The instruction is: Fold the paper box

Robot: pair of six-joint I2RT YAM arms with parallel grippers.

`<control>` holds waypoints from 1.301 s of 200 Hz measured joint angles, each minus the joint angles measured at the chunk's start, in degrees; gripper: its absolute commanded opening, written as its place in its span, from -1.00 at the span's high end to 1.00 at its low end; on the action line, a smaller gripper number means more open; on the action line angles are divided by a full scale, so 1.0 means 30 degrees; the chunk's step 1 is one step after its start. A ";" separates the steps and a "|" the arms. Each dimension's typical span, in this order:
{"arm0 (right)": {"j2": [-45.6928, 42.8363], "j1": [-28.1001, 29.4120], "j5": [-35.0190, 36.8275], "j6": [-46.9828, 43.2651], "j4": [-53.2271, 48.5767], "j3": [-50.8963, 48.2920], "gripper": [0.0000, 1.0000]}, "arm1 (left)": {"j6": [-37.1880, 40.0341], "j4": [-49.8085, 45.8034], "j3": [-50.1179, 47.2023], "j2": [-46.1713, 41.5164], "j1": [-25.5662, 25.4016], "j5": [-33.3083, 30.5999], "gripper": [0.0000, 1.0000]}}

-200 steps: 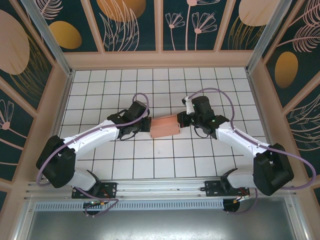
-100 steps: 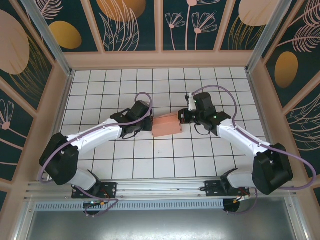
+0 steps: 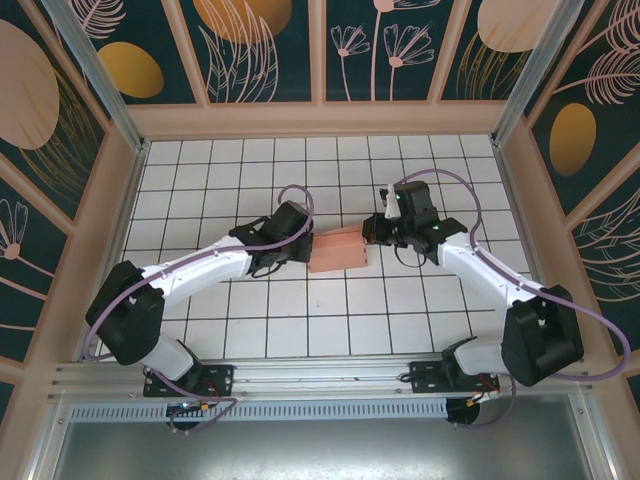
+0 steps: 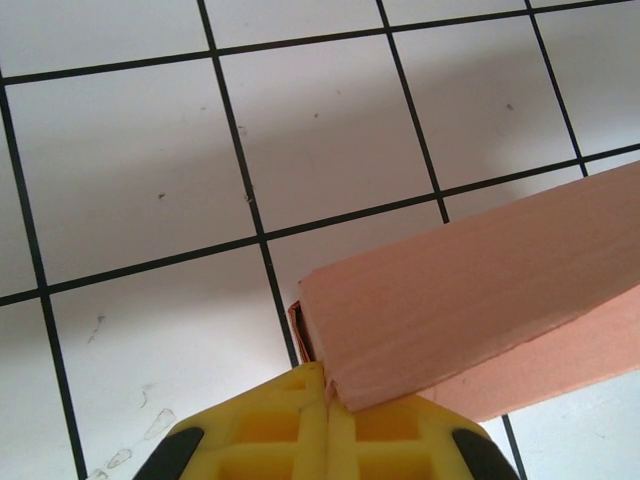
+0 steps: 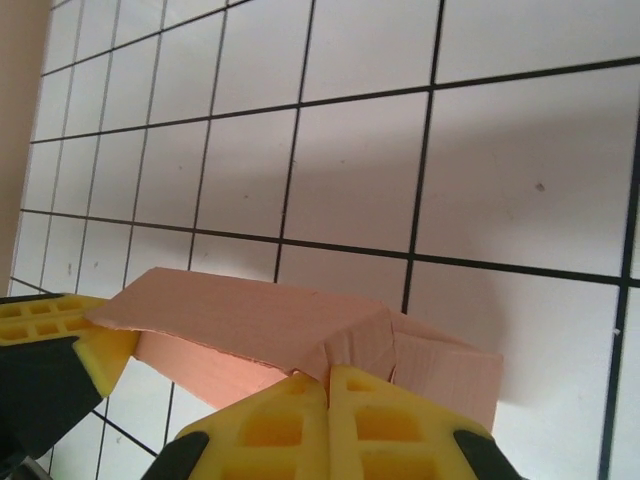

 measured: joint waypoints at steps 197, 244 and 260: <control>0.0073 -0.0255 0.0138 0.0474 -0.1144 0.0160 1.00 | 0.0073 -0.0255 0.0466 0.0488 -0.0160 0.0073 0.89; 0.0408 -0.0364 0.0138 0.0889 -0.1829 0.0874 1.00 | 0.0073 -0.0015 0.0510 0.0656 -0.0240 -0.0270 0.89; 0.0583 -0.0393 0.0138 0.0882 -0.2025 0.1122 1.00 | 0.0073 0.0080 0.0532 0.0707 -0.0240 -0.0393 0.89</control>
